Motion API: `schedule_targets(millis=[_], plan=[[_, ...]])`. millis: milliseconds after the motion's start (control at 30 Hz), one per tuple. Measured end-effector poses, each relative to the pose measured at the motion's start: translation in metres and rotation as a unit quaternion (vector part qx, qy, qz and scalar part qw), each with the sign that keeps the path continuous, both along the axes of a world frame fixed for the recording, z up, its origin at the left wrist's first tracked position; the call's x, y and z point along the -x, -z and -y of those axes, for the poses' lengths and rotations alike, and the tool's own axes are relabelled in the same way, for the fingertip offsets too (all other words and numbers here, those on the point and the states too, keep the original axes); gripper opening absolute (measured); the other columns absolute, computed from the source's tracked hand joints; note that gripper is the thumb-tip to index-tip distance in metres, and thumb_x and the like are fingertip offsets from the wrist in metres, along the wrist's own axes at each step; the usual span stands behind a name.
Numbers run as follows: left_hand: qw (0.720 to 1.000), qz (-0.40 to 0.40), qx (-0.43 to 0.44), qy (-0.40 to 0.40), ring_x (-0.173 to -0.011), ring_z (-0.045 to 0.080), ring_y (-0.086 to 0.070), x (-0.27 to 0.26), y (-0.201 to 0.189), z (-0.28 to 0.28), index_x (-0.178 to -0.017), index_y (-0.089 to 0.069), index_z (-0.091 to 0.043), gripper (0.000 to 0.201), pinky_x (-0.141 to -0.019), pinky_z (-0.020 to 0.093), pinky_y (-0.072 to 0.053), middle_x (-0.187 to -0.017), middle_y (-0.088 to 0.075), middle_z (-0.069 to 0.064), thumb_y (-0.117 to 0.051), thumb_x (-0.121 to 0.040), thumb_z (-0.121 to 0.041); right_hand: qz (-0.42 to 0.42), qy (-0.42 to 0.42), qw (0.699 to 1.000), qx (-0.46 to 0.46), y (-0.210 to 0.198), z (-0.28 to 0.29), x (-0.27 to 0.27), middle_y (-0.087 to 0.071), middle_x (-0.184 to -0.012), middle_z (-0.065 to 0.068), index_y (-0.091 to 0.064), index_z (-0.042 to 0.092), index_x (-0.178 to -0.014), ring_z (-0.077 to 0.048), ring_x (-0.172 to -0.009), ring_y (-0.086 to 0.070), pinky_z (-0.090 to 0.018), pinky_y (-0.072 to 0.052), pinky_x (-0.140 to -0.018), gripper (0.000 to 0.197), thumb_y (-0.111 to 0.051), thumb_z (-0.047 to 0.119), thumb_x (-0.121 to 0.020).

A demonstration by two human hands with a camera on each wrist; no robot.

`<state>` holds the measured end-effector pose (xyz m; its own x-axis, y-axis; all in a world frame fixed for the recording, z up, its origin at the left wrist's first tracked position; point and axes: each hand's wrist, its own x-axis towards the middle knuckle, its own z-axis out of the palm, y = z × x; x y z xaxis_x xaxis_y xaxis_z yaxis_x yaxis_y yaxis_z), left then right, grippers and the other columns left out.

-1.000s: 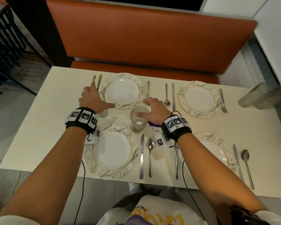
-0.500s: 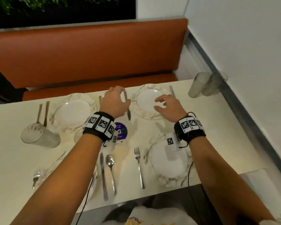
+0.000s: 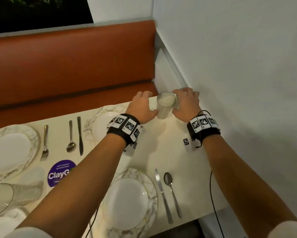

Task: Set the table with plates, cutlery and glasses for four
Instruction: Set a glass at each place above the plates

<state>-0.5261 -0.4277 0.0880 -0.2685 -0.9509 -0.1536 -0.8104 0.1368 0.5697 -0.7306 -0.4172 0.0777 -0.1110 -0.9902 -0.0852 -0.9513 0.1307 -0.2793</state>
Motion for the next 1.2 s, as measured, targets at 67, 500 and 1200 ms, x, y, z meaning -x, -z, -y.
schedule_targets(millis=[67,500,1200], plan=[[1.0,0.01,-0.012,0.019,-0.138,0.028,-0.046,0.022,0.007,0.014,-0.152,-0.041,-0.018,0.085,-0.114,0.048,-0.044,-0.15,-0.045,0.008,-0.083,-0.081,-0.04,-0.008,-0.005,1.0,-0.021,0.006,0.014,0.014,-0.028,-0.153,-0.012,-0.039,0.033,-0.145,-0.041,-0.134,-0.027,-0.052,-0.035,-0.107,0.084,-0.072,0.026,-0.069],[0.997,0.054,-0.028,0.038,-0.144,0.033,-0.038,0.084,0.036,0.048,-0.161,-0.027,-0.014,0.098,-0.114,0.051,-0.041,-0.162,-0.035,0.009,-0.084,-0.081,-0.019,-0.002,-0.033,0.995,-0.095,0.033,0.055,0.048,-0.021,-0.161,-0.01,-0.027,0.035,-0.153,-0.041,-0.141,-0.024,-0.055,-0.028,-0.116,0.086,-0.067,0.021,-0.079],[0.979,-0.093,-0.044,-0.173,-0.134,0.024,-0.047,-0.11,0.018,-0.085,-0.15,-0.043,-0.012,0.091,-0.113,0.04,-0.045,-0.144,-0.035,0.004,-0.089,-0.075,-0.034,0.086,-0.062,0.993,-0.055,0.002,-0.07,-0.097,-0.037,-0.139,-0.015,-0.037,0.028,-0.148,-0.037,-0.128,-0.031,-0.045,-0.035,-0.105,0.078,-0.074,0.034,-0.079]])
